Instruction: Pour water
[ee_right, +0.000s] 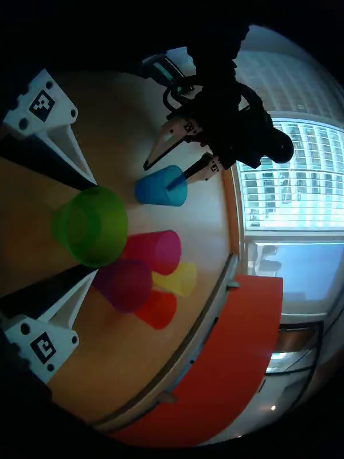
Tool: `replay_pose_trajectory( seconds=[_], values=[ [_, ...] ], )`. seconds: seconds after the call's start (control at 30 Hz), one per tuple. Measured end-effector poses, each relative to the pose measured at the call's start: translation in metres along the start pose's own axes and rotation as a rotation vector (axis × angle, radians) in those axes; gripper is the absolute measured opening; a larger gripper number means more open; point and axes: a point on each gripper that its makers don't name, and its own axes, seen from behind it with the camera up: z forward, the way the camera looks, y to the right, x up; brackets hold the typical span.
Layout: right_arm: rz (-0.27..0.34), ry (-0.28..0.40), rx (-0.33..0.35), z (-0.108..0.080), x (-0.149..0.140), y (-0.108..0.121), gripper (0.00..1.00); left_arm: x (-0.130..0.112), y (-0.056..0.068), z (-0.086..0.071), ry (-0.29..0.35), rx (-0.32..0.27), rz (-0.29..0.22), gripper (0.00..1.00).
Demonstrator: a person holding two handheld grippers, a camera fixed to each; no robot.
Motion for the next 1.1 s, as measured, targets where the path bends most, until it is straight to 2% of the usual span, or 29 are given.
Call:
replay_pose_trajectory(
  seconds=[0.7, 1.1],
  values=[
    [-0.008, -0.008, -0.012, 0.004, -0.014, -0.004, 0.92, -0.005, 0.003, -0.009, 0.007, 0.008, -0.004, 0.9],
    [0.014, -0.003, -0.025, 0.002, -0.02, -0.004, 0.92, -0.01, 0.006, -0.014, 0.01, 0.015, -0.01, 0.9]
  ],
)
